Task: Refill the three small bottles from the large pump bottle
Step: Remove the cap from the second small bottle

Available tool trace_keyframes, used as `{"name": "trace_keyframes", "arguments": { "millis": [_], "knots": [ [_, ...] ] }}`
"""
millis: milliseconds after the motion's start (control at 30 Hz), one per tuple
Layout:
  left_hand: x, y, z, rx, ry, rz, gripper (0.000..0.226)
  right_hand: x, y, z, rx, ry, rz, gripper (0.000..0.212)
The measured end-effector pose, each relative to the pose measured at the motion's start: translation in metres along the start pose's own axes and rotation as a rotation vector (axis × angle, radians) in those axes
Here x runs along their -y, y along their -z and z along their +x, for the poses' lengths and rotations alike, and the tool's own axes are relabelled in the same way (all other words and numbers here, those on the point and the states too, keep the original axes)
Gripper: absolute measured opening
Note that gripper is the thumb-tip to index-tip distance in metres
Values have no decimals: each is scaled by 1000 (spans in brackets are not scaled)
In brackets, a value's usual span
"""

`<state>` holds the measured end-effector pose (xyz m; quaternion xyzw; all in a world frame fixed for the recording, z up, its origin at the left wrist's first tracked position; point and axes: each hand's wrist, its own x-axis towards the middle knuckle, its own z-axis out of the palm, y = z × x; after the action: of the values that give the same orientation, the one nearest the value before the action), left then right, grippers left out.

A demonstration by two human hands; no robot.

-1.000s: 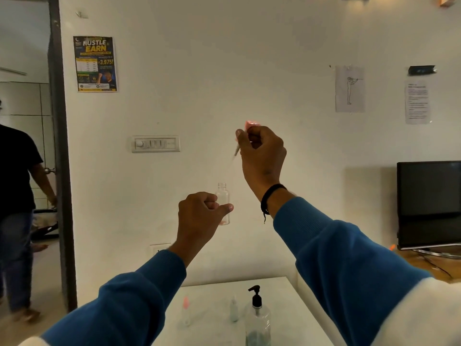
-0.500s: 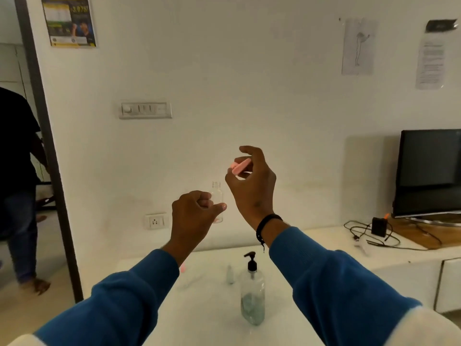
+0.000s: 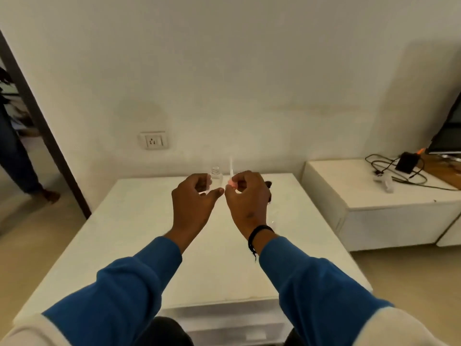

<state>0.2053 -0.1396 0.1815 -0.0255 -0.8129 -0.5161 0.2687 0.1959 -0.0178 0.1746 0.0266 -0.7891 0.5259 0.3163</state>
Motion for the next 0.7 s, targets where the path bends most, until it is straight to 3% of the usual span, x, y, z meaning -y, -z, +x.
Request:
{"name": "trace_keyframes", "arguments": {
  "millis": [200,367,700],
  "knots": [
    [107,-26,-20,87,206,25,35,-99,-58,-50,154,-207,-81,15],
    [172,-39,-30,112,331,86,36,-141,-99,-80,272,-256,-129,10],
    [199,-34,-22,11,352,96,32,-165,-134,-88,472,-313,-305,9]
  ]
}}
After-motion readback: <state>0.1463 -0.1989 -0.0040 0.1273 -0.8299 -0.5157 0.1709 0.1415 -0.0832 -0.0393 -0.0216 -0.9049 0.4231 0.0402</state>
